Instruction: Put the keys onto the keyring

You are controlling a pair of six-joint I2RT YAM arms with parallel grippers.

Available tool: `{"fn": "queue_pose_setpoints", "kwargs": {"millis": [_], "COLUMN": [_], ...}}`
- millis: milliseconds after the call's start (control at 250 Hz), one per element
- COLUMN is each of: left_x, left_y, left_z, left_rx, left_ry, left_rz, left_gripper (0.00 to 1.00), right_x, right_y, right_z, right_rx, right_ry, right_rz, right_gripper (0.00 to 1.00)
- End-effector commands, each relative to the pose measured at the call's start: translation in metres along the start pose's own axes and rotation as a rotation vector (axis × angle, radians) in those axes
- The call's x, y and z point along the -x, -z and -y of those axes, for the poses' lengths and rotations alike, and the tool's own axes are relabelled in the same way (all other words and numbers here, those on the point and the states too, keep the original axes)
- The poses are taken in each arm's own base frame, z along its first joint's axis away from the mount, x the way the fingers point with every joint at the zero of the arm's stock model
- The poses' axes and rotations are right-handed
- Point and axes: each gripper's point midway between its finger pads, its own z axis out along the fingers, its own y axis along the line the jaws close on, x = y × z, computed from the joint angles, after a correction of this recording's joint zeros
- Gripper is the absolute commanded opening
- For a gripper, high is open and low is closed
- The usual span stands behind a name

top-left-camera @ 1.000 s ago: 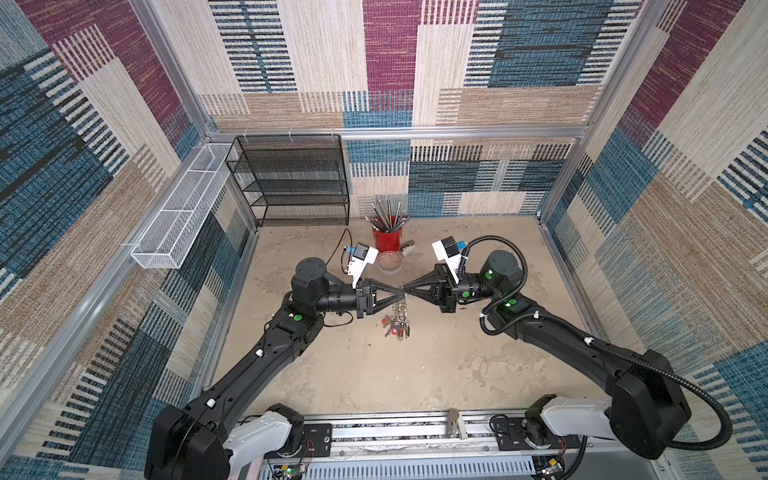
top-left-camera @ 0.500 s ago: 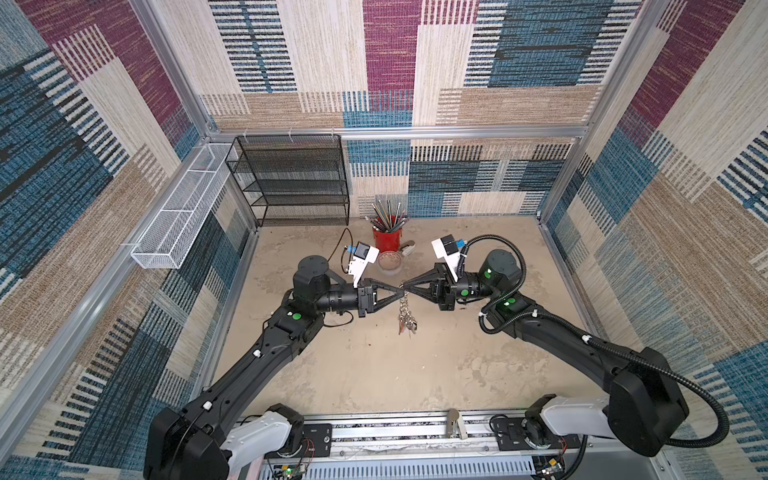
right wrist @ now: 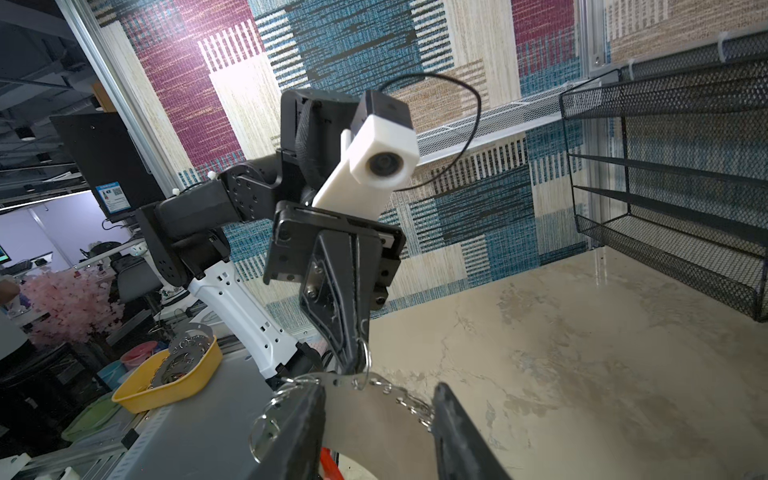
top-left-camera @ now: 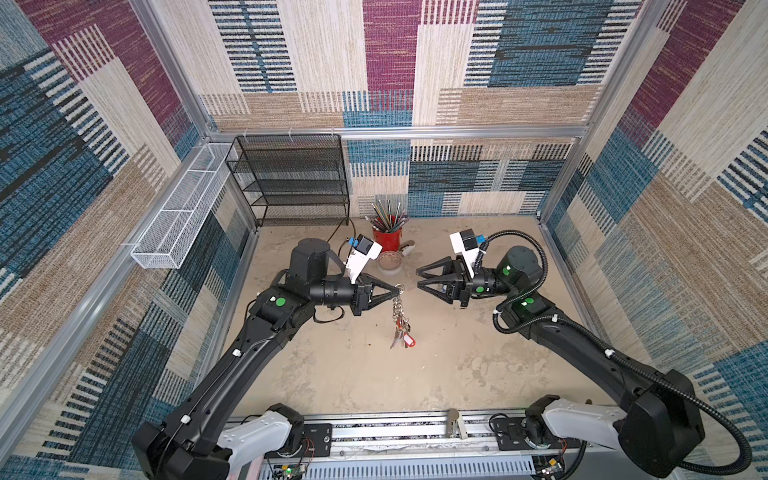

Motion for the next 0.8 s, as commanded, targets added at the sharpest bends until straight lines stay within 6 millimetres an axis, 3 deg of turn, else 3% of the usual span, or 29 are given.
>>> {"fn": "queue_pose_setpoints", "kwargs": {"millis": [0, 400, 604, 796], "left_x": [-0.013, -0.007, -0.012, -0.01], "left_y": [0.002, -0.009, -0.017, -0.017], "left_z": [-0.002, -0.001, -0.005, -0.004], "left_rx": [0.029, 0.048, 0.054, 0.057], "left_ry": [-0.077, -0.175, -0.171, -0.184], "left_rz": [-0.083, -0.202, -0.24, -0.225], "left_gripper": [0.0, 0.0, 0.0, 0.0], "right_x": [-0.01, -0.027, -0.029, -0.037], "right_y": [0.0, -0.019, -0.021, -0.023], "right_z": [0.006, 0.01, 0.008, 0.01], "right_rx": [-0.028, 0.013, 0.031, 0.035], "right_ry": [-0.008, -0.009, -0.009, -0.023], "right_rz": [-0.03, -0.078, -0.082, -0.101], "right_gripper": [0.48, 0.48, 0.43, 0.31]}}
